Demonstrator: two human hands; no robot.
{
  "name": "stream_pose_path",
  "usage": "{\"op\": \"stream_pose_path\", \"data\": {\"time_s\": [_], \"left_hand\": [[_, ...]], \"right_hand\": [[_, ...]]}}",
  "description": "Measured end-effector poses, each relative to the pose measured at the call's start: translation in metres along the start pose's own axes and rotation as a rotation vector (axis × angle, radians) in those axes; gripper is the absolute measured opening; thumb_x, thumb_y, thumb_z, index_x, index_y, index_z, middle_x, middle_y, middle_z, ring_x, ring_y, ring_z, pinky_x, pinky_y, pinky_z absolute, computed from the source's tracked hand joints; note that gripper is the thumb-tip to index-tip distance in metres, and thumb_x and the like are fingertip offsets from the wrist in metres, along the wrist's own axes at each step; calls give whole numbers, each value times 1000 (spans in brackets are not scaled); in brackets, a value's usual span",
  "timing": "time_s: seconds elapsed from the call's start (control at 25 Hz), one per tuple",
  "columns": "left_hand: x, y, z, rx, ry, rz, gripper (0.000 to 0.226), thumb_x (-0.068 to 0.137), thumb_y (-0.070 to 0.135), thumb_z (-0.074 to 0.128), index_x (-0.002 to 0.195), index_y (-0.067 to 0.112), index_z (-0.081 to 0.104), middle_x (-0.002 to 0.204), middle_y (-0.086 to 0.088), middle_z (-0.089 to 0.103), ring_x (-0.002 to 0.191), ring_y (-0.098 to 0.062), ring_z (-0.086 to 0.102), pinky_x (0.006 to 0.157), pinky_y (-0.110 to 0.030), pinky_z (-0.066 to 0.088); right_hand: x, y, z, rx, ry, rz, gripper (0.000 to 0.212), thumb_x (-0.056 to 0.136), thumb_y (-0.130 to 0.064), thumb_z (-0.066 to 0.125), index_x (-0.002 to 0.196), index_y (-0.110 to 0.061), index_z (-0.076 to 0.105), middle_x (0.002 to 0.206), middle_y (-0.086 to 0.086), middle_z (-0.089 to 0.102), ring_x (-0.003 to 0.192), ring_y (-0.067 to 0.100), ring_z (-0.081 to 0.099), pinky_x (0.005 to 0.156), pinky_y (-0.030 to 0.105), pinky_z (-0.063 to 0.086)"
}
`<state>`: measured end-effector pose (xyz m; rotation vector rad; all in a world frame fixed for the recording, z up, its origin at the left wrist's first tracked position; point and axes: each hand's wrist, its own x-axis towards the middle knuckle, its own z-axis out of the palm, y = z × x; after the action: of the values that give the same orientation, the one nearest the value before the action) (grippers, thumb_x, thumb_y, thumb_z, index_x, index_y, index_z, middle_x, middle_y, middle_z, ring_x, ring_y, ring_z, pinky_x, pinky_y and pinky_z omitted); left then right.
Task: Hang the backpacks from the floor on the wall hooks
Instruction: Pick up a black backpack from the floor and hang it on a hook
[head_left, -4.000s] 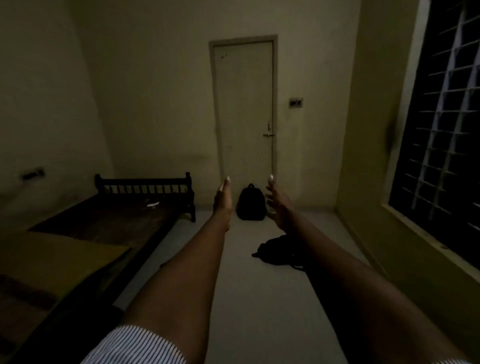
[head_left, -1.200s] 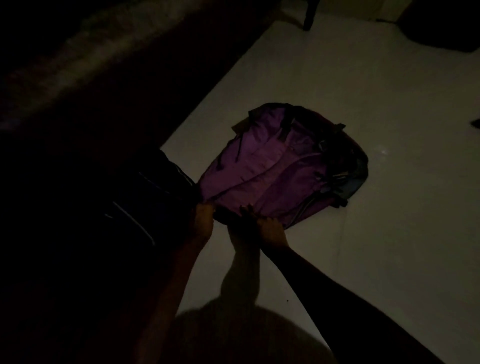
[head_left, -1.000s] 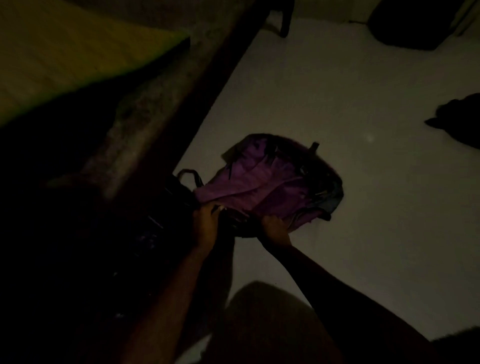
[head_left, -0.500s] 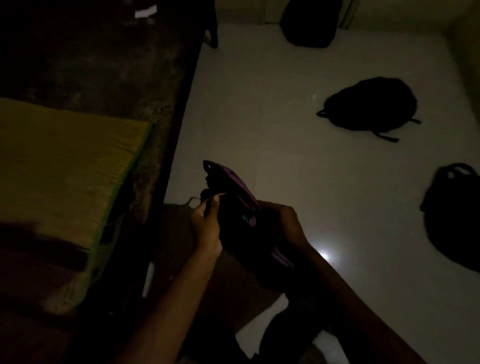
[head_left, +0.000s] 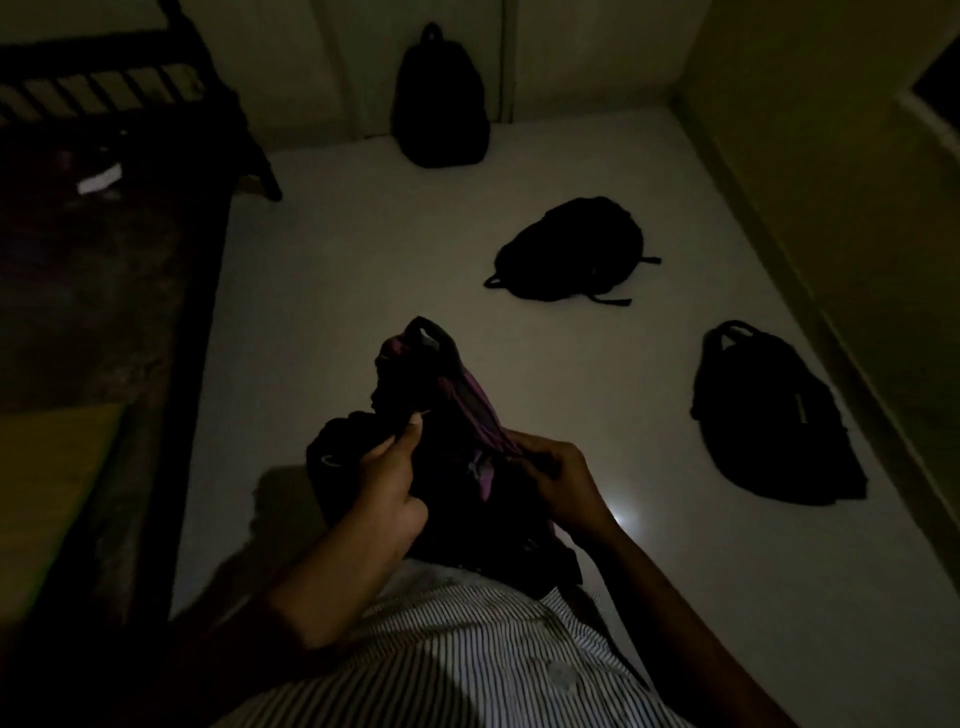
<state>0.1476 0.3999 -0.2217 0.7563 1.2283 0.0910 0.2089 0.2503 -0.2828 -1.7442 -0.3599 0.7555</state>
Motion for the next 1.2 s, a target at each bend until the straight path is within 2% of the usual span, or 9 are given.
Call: {"op": "stream_pose_path", "data": {"time_s": [0.08,0.28,0.36,0.52,0.68,0.96,1.08,1.16,1.2], "left_hand": [[4,14,41,-25,-67,-11,39,90,27,54,126,11,55,132,-17,56,100,-27,56,82,-40,45],[74,42,164,-62,-211,-97,46,90,30,52,132,11,49,140,-17,48,116,-29,52,85,-41,44],[101,56,231,-27,-266,-140,48,91,32,50,133,9,47,143,-17,45,125,-31,48,89,-42,41],[134,105,379,92,-379,-211,51,91,31,51,135,7,43,144,-18,43,129,-31,44,101,-42,39],[166,144,522,230,-460,-248,53,89,34,55,134,6,46,141,-20,46,126,-34,47,96,-45,41],[201,161,715,318,-558,-294,48,93,31,49,133,5,46,142,-16,45,130,-32,44,105,-43,36],[223,166,795,366,-566,-281,48,93,33,49,133,6,46,143,-16,45,129,-31,44,101,-42,38],[238,169,840,365,-515,-266,47,90,31,54,130,7,50,140,-15,49,125,-31,49,93,-42,42],[245,171,859,356,-514,-256,46,89,29,56,129,7,51,139,-14,50,124,-30,50,92,-42,42]], "right_hand": [[23,-15,-39,-2,47,-35,33,88,3,54,119,-6,63,114,-5,65,92,-16,62,89,7,47],[113,-19,-133,-126,215,-58,31,88,-4,59,119,-9,64,121,8,66,110,17,63,100,25,47],[157,-16,-180,-155,286,-42,31,89,-5,58,119,-10,64,121,10,66,111,20,63,99,28,47],[241,-37,-281,-159,465,15,30,90,-7,57,119,-7,63,116,12,68,106,26,65,93,30,48],[309,-59,-379,-101,583,-3,31,89,-3,57,119,-5,64,116,11,69,108,23,65,98,37,49],[407,-59,-510,-7,852,90,31,87,1,55,115,-7,67,114,9,70,107,17,64,96,32,50],[459,-52,-579,5,960,154,30,87,-3,55,115,-6,67,108,9,71,98,16,64,80,17,47],[488,-45,-618,24,1000,209,29,88,-7,54,113,-6,68,104,9,71,94,19,65,69,15,42],[502,-40,-634,32,1007,232,28,89,-9,54,113,-7,68,104,9,71,94,20,64,70,17,42]]}}
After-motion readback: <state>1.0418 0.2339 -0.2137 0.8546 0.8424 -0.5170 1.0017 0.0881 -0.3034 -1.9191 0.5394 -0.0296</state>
